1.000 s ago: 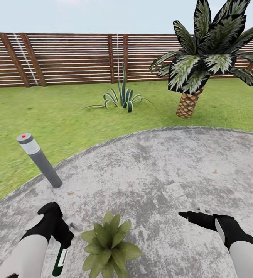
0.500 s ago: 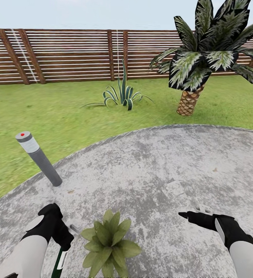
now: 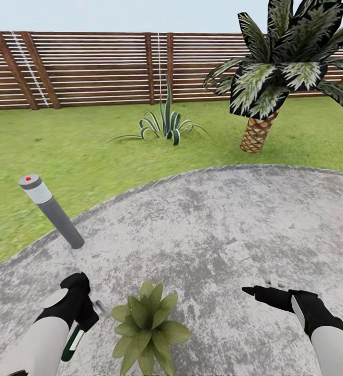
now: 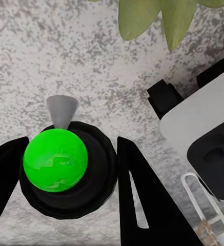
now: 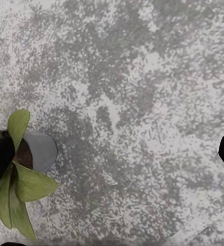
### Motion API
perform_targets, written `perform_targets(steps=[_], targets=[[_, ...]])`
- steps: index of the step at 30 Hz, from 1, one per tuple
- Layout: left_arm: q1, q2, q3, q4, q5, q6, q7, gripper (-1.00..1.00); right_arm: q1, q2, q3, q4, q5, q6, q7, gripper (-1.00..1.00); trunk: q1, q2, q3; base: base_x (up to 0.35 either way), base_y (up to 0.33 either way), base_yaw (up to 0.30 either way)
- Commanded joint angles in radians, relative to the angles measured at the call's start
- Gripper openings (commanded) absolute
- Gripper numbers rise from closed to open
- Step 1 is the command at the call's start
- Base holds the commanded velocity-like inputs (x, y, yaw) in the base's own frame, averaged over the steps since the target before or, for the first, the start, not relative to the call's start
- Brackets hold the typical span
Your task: Pick up the pesticide atomizer in the garden and spray insectifuge to fully cover both potted plants in the garden.
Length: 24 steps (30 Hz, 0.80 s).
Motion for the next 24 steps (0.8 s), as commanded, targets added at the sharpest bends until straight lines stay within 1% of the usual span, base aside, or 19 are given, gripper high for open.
perform_targets(steps=[1,16,23,24], targets=[[-0.001,-0.001,0.003,-0.001,-0.005,0.008,-0.005,-1.0,-0.001,0.001,-0.008,-0.001,0.01,0.004,0.009,1.0,0.0,0.0,-0.002,0.0,0.0,0.0],[-0.001,-0.001,0.006,-0.002,0.002,0.008,-0.002,-1.0,-0.001,0.001,-0.008,-0.001,0.01,0.004,0.01,1.0,0.0,0.0,-0.005,0.0,0.0,0.0],[-0.001,-0.001,0.008,-0.002,0.004,0.007,-0.002,-1.0,-0.001,0.001,-0.008,-0.001,0.01,0.004,0.01,1.0,0.027,-0.049,-0.027,0.0,0.0,0.0],[-0.001,-0.001,0.008,-0.002,0.004,0.007,-0.002,-1.0,-0.001,0.001,-0.008,-0.001,0.01,0.004,0.01,1.0,0.027,-0.049,-0.027,0.0,0.0,0.0]])
